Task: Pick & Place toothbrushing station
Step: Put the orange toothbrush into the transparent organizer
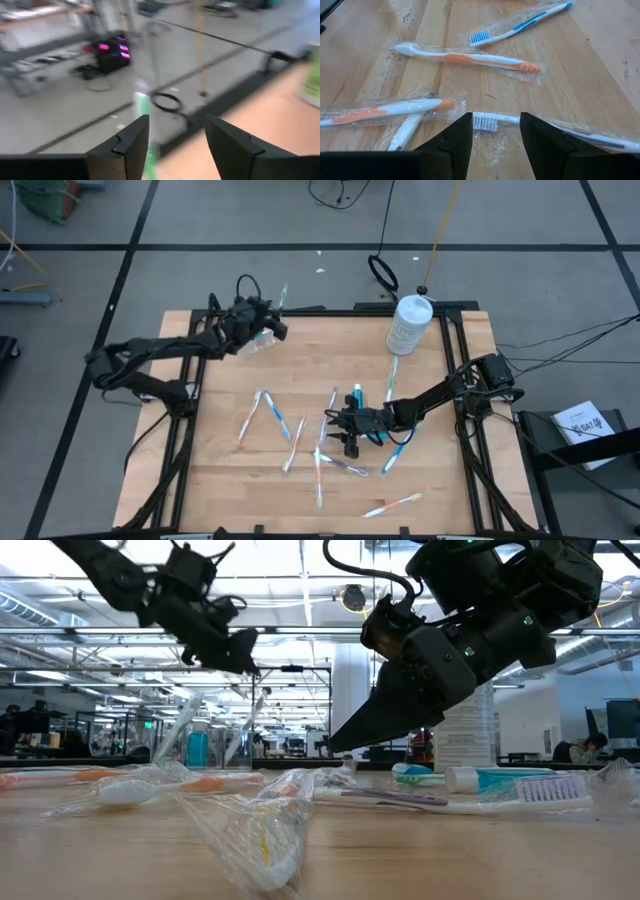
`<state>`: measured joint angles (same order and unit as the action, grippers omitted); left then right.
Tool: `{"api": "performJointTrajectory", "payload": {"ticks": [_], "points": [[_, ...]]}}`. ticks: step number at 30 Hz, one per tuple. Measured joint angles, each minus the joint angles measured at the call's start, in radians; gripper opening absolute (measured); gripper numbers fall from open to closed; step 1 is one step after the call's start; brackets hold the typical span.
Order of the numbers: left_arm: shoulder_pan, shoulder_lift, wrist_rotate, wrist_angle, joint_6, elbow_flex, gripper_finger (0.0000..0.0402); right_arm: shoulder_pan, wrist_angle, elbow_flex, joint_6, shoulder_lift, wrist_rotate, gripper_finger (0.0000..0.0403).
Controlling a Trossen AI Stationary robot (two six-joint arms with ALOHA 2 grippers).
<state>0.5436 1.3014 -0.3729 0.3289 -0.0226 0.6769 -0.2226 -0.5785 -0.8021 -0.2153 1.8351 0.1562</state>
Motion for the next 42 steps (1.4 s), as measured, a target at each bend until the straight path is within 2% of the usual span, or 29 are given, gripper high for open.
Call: {"api": "performJointTrajectory", "payload": {"ticks": [3,9,14,19,23,27,36,42], "points": [[-0.043,-0.087,0.061,-0.169,-0.06,0.0,0.0195,0.0,0.0,0.0,0.0,0.0,0.0,0.0155],[-0.129,-0.208,0.102,-0.549,-0.274,0.0,0.0178,0.0,0.0,0.0,-0.003,0.0,0.0,0.0155],[-0.201,-0.224,0.205,-0.822,-0.472,0.0,0.0166,0.0,0.0,0.0,-0.008,0.0,0.0,0.0155],[-0.272,-0.197,0.216,-1.022,-0.614,-0.001,0.0159,-0.001,0.0,0.0,-0.012,0.0,0.0,0.0155],[-0.335,-0.164,0.194,-1.052,-0.728,-0.008,0.0157,-0.002,0.0,0.0,-0.012,0.0,0.0,0.0155],[-0.4,-0.123,0.225,-0.996,-0.753,-0.036,0.0156,-0.002,0.0,0.0,-0.012,0.0,0.0,0.0155],[-0.52,-0.004,0.242,-0.962,-0.95,-0.065,0.0156,-0.002,0.0,0.0,-0.012,0.0,0.0,0.0155],[-0.568,0.081,0.205,-0.924,-0.958,-0.063,0.0156,-0.002,0.0,0.0,-0.012,0.0,0.0,0.0155]]}}
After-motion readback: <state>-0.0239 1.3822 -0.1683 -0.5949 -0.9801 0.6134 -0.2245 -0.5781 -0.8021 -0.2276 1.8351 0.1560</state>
